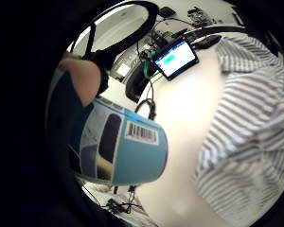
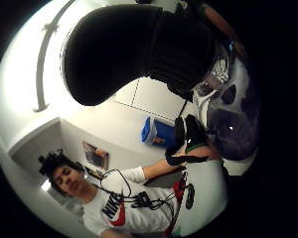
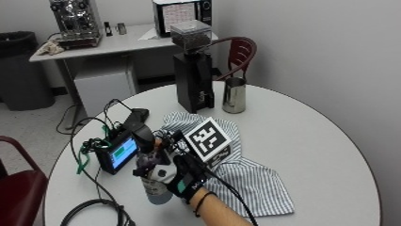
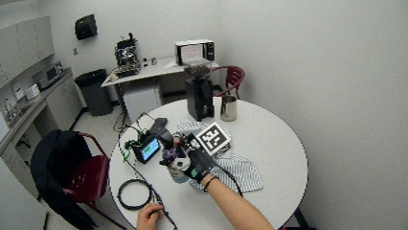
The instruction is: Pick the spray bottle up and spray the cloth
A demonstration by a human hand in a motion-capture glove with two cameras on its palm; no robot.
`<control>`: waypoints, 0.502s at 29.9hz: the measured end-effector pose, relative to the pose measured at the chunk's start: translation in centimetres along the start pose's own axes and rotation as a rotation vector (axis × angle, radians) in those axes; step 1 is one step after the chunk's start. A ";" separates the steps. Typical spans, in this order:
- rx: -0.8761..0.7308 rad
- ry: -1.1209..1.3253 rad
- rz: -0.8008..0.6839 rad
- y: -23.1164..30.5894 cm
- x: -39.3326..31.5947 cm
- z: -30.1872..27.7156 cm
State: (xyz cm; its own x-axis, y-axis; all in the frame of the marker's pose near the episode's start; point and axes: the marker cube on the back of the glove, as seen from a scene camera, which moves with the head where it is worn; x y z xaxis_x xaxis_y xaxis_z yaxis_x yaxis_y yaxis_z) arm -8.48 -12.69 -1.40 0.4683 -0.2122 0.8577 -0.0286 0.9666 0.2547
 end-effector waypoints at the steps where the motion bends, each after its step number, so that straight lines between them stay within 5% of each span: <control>1: 0.001 -0.011 0.006 0.1 0.6 0.5; 15: -0.011 -0.055 0.044 1.6 5.2 3.2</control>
State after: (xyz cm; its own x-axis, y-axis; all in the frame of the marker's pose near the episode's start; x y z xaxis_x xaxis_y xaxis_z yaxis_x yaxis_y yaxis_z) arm -8.90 -12.67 4.90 0.4171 -0.1772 0.8914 -0.0382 0.9765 0.2120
